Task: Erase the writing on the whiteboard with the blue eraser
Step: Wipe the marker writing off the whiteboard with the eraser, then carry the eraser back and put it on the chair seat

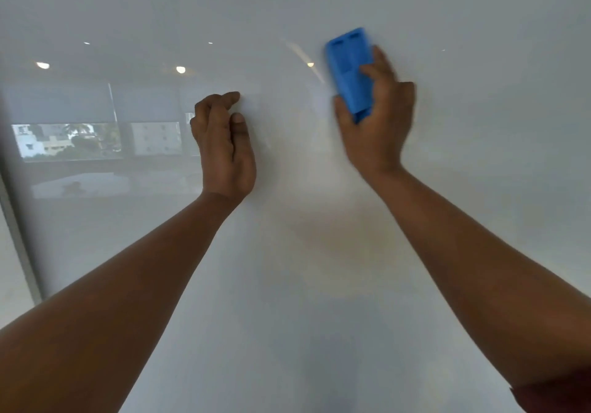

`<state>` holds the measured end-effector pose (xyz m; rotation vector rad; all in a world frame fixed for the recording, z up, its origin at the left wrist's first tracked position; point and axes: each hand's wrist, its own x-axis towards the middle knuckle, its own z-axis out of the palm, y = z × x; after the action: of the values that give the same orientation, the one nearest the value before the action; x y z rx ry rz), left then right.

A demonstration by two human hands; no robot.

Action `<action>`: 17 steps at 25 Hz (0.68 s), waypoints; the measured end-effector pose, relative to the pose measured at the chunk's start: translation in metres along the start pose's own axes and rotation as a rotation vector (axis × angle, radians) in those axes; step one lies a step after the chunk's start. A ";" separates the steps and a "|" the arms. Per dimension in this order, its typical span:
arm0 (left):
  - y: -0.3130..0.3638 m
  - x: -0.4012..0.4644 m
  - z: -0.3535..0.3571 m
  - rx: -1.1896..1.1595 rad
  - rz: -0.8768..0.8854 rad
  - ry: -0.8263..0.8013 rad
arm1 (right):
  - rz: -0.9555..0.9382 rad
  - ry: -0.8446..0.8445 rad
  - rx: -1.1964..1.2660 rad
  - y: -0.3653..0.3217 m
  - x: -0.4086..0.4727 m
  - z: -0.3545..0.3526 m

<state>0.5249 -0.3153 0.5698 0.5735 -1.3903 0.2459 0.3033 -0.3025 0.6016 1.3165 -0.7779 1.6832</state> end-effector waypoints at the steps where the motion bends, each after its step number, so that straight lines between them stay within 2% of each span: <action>1: -0.003 0.000 -0.009 -0.015 -0.043 0.011 | -0.054 -0.066 0.022 -0.020 -0.006 0.011; 3: -0.011 -0.002 -0.027 -0.033 -0.113 0.016 | -0.147 -0.212 0.044 -0.048 -0.023 0.023; 5: -0.019 -0.004 -0.045 0.005 -0.107 -0.048 | -0.212 -0.325 0.083 -0.065 -0.040 0.026; 6: -0.023 -0.006 -0.053 0.059 -0.045 -0.125 | -0.245 -0.373 0.106 -0.071 -0.049 0.025; 9: -0.035 -0.022 -0.067 0.329 0.284 -0.448 | -0.297 -0.557 0.165 -0.077 -0.077 0.013; 12: -0.029 -0.048 -0.065 0.429 0.465 -0.719 | -0.182 -0.770 0.161 -0.073 -0.089 -0.019; 14: -0.018 -0.060 -0.052 0.411 0.549 -0.744 | -0.112 -0.858 0.140 -0.066 -0.093 -0.045; 17: 0.007 -0.073 -0.022 0.342 0.573 -0.746 | -0.094 -0.827 0.016 -0.041 -0.097 -0.088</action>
<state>0.5274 -0.2861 0.4991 0.5563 -2.2543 0.7997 0.3102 -0.2314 0.4839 2.0522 -1.1316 1.0330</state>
